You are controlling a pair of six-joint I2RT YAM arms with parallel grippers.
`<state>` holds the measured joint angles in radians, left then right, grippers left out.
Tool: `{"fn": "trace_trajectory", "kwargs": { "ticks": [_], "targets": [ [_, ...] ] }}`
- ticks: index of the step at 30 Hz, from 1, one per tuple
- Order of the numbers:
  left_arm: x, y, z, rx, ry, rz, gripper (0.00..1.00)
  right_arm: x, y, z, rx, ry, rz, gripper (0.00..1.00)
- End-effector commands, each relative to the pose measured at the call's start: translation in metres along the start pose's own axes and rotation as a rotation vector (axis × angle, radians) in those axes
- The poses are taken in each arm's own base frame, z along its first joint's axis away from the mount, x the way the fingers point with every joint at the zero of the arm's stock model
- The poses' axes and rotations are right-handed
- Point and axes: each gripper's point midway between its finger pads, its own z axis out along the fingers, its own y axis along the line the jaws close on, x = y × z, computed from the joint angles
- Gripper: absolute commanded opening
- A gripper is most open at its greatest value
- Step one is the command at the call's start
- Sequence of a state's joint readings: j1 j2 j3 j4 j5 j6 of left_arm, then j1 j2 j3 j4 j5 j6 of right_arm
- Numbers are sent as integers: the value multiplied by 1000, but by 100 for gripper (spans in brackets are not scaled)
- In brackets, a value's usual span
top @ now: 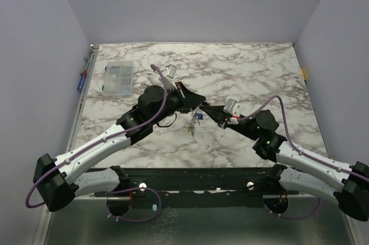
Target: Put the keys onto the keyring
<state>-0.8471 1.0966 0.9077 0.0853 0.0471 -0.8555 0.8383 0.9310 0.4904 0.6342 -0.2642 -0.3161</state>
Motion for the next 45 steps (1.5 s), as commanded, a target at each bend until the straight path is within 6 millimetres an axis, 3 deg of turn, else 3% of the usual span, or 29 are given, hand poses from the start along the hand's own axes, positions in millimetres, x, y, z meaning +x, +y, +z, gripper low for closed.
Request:
{"fn": "trace_trajectory", "kwargs": {
  "ticks": [1, 17, 27, 45],
  "targets": [
    [1, -12, -4, 54, -1, 13, 0, -12, -11, -3, 53, -31, -36, 1],
    [-14, -17, -11, 64, -73, 14, 0, -11, -14, -6, 79, -15, -13, 1],
    [-13, -17, -14, 69, -78, 12, 0, -27, -26, -5, 136, -63, 9, 1],
    [-9, -20, -11, 87, -58, 10, 0, -22, -27, 0, 135, -33, 36, 1]
  ]
}}
